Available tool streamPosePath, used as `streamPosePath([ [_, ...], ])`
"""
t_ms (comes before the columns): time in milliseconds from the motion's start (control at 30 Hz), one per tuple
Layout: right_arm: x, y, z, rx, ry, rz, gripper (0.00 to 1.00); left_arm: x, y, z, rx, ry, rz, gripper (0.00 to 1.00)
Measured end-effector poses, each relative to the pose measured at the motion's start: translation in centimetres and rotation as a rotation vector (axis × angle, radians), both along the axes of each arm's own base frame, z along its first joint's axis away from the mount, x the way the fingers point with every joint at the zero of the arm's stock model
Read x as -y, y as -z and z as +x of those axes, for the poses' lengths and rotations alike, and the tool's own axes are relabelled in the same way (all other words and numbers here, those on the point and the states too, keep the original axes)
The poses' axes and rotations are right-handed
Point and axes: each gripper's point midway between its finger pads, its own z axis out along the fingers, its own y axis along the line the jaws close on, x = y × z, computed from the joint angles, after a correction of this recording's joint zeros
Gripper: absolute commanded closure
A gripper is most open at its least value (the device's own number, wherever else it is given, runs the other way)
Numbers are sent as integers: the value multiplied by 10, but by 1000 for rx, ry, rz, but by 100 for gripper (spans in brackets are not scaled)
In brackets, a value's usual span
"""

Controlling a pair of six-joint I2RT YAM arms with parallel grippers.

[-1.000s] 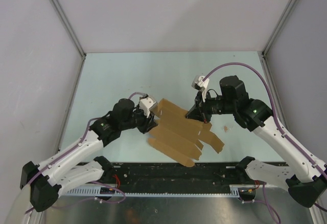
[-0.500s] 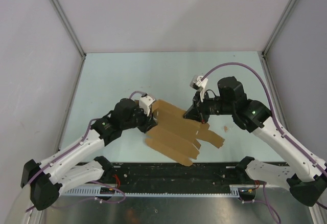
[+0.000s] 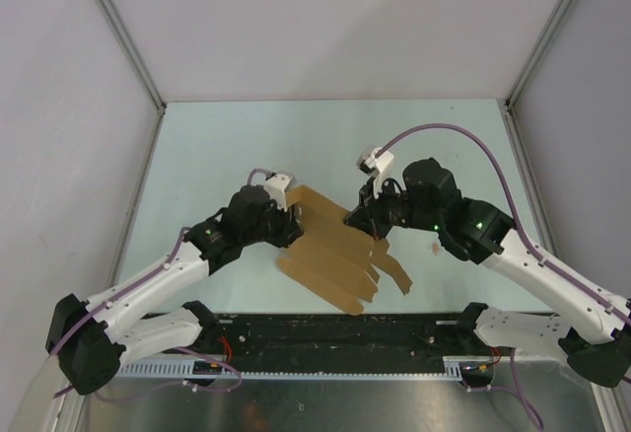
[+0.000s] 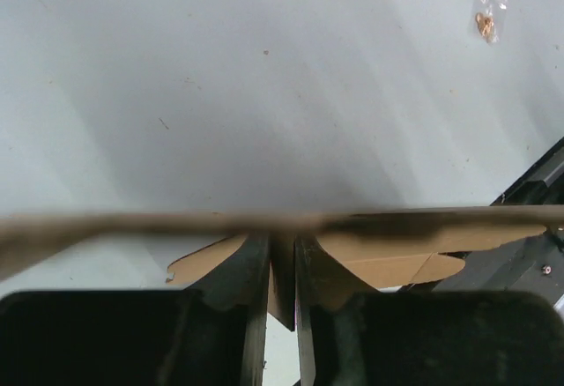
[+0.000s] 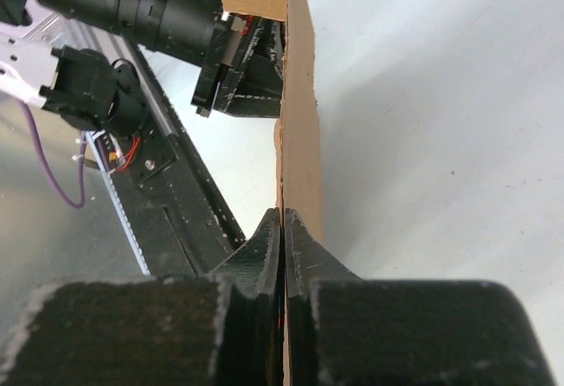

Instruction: Fold the paper box

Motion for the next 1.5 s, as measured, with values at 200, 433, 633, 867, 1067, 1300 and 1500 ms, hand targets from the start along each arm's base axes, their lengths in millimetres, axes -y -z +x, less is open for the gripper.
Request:
streamPosePath([
  [200, -3, 0, 7, 8, 71, -3, 99, -5, -3, 6, -16, -90, -22, 71],
  [433, -11, 2, 10, 35, 133, -20, 100, -6, -4, 10, -44, -162, -49, 69],
  [633, -11, 3, 12, 63, 182, -38, 100, -4, -4, 14, -63, -192, -57, 74],
  [867, -13, 6, 13, 80, 205, -57, 99, -3, 1, 14, -82, -201, -51, 77],
  [1067, -15, 8, 13, 100, 225, -72, 99, -4, 2, 15, -88, -212, -49, 74],
  [1300, -20, 9, 7, 150, 253, -98, 99, -4, 5, 16, -100, -228, -46, 72],
  [1500, -20, 7, 8, 194, 290, -111, 99, -1, 4, 19, -101, -231, -35, 69],
])
